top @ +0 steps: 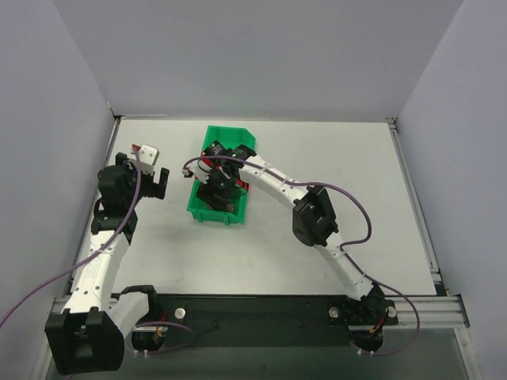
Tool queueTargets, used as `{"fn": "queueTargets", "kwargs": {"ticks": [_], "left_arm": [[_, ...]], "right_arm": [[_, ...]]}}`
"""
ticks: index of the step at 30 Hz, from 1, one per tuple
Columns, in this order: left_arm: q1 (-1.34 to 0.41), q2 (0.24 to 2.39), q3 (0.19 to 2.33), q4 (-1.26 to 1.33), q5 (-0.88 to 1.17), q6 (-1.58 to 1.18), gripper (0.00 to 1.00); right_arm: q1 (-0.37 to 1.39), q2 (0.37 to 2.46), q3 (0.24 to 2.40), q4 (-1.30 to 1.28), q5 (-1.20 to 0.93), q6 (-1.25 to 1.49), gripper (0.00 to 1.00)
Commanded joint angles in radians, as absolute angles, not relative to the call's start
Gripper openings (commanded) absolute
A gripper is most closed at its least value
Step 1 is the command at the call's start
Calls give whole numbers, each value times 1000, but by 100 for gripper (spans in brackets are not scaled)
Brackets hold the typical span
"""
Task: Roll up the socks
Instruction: Place the sock in the storage box, then reset both arms
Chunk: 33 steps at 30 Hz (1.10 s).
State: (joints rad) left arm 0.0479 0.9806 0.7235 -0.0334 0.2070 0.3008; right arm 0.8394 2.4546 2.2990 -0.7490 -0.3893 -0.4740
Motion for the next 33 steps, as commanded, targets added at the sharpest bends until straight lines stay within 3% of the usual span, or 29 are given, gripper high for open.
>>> {"fn": "queueTargets", "kwargs": {"ticks": [1,6,8,19,27,33], "left_arm": [[54,976,723,18,227,295,97],[54,986,739,2,261,301,97],[54,1002,770,-69,297,307,97],[52,1005,854,-208,451,314,97],[58,913,884,-316,545,359,97],[61,798,896,-402,627,399,97]], "right_arm": [[848,2326,2336,-810,-347,-479,71],[850,2211,2321,-833,-289,-465,82],[845,2127,2264,-834,-233,-456,100],[718,1556,1754,-795,-83,-368,100],[476,1054,1283,-629,-227,-295,100],[472,784,1157,-629,-276,-279,100]]}}
